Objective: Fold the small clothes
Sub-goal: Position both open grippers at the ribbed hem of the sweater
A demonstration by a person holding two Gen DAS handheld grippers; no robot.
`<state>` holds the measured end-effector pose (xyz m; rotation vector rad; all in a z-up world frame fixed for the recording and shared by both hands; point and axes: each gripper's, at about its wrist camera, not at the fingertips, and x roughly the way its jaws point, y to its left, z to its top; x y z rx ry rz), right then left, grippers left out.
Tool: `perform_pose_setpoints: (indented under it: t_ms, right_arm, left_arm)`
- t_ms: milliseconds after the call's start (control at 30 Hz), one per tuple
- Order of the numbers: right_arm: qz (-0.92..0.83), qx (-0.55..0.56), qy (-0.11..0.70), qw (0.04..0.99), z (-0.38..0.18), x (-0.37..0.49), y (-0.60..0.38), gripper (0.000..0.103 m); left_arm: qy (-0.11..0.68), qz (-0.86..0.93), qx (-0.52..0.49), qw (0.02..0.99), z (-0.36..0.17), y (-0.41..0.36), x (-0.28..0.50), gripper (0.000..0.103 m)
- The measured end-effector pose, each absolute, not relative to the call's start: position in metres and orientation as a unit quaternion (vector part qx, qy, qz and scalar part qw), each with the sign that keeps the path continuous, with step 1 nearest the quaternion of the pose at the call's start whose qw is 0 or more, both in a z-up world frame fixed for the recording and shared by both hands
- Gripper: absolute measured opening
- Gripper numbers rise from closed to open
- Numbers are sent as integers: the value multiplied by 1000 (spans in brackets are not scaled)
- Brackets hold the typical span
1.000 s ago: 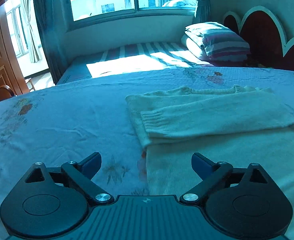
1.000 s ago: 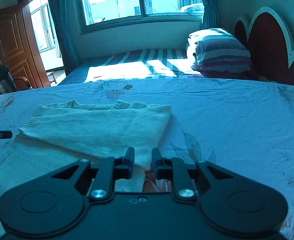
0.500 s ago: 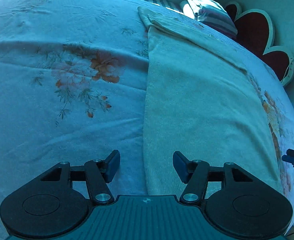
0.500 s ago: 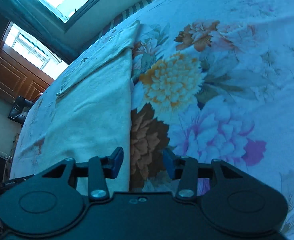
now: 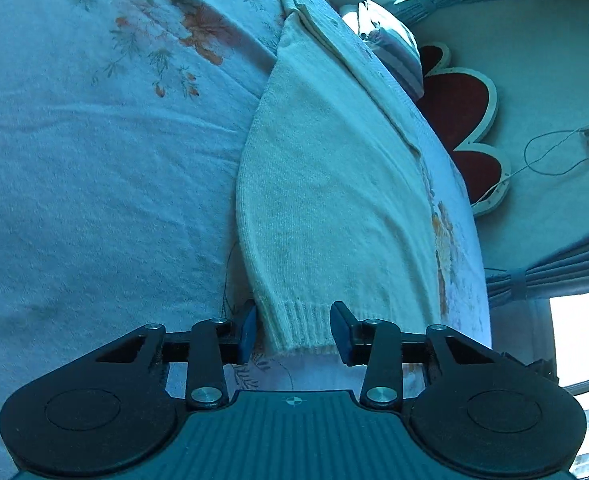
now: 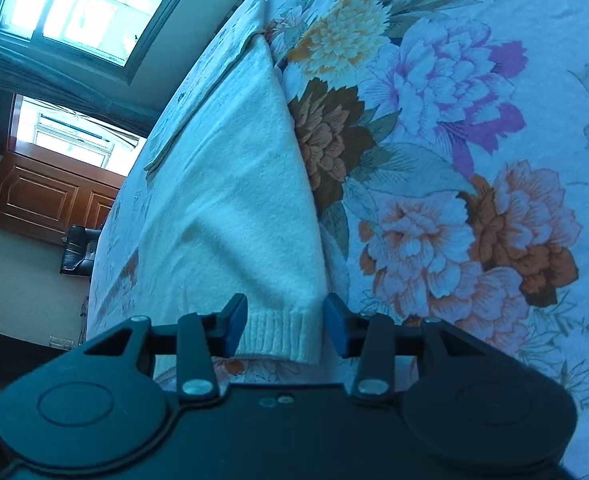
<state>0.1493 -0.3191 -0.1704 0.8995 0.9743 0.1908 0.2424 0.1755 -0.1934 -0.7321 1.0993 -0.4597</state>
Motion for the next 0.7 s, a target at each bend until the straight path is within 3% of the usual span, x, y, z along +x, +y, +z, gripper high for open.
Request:
perform_pose_setpoints:
  t_ms: [133,300,367,467,700]
  right_arm:
    - [90,455,435,772,-179,150,-316,42]
    - [97,461,432,769,-181,153,-310,41]
    - [95,445,436,776,-180,156,-309,34]
    - [82,417,419,803,-172,157,-314,41]
    - [112,448,411,786,-186,169,-318,38]
  left_arm:
    - [493,-213,-400,743,-211,183,242,37]
    - [495,-224,-378,750,-210,168,251,36]
    - [497,-224,-371,752,-208,163,256,36]
    - [494,-229,-370,753,-208,159,262,36]
    - [486,-232,-388,748,-212,164,266,37]
